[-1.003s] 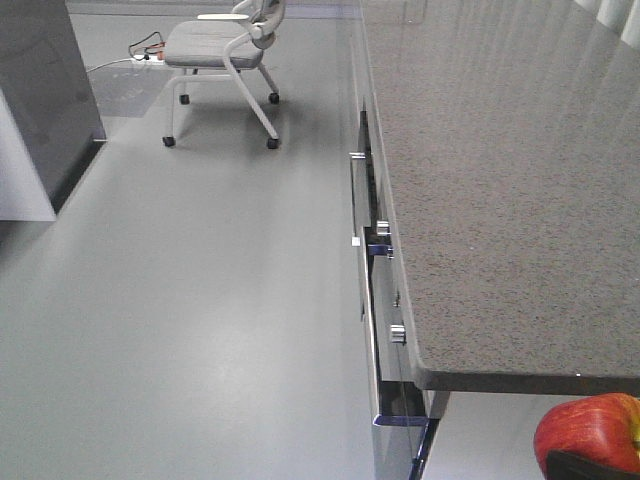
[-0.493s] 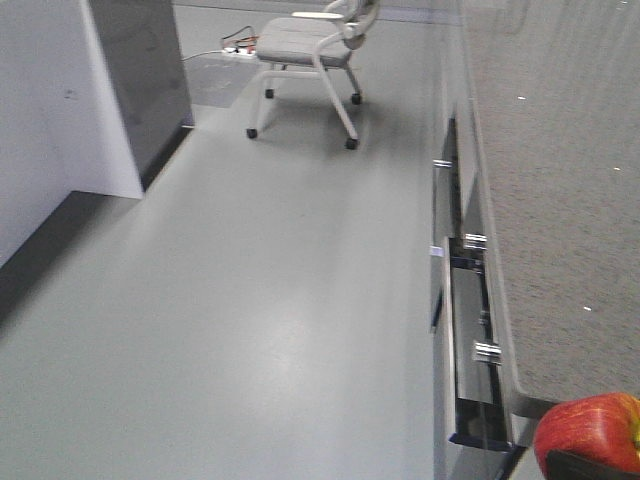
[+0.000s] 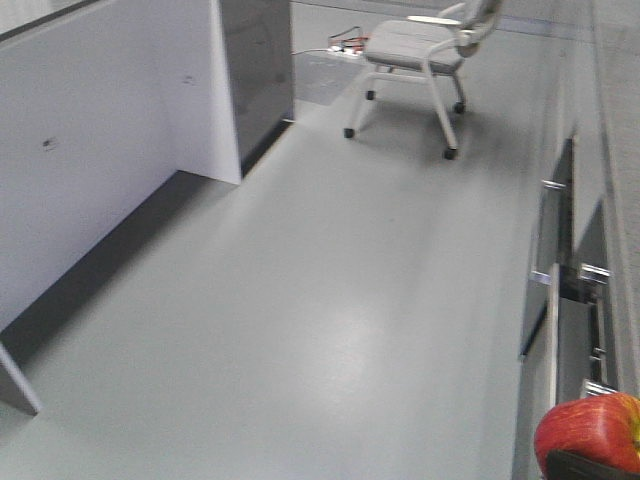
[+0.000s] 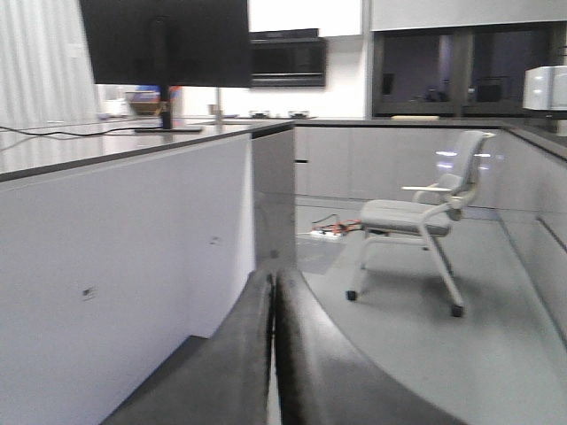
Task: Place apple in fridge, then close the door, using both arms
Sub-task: 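Drive the base away from the counter holding the apple in the right gripper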
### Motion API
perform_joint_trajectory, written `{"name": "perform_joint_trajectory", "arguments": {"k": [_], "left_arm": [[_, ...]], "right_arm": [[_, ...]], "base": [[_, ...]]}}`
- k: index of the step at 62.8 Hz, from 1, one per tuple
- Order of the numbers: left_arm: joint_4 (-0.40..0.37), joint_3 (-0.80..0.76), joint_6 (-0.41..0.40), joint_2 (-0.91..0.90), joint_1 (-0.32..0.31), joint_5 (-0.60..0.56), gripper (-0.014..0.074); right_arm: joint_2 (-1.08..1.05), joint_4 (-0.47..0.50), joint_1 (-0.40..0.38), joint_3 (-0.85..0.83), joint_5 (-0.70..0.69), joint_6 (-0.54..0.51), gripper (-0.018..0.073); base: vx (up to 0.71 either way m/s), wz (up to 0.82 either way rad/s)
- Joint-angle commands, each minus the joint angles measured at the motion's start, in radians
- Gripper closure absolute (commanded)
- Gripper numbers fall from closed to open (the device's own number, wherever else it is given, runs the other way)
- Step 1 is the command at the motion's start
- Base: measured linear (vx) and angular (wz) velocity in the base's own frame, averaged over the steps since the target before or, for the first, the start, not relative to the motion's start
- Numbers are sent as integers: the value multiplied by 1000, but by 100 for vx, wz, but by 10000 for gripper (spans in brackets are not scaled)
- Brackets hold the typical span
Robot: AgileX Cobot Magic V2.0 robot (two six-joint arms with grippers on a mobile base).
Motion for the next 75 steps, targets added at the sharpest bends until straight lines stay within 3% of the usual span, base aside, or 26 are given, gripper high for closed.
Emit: {"name": "perform_joint_trajectory", "arguments": {"k": [1,75], "left_arm": [[-9,21,-5,-15,1,-75,603],[-9,21,-5,-15,1,-75,603]], "right_arm": [[5,5,3,-30,-75,-8,204],[5,5,3,-30,-72,-8,204]], "base": [[-2,45],[-5,55]]}}
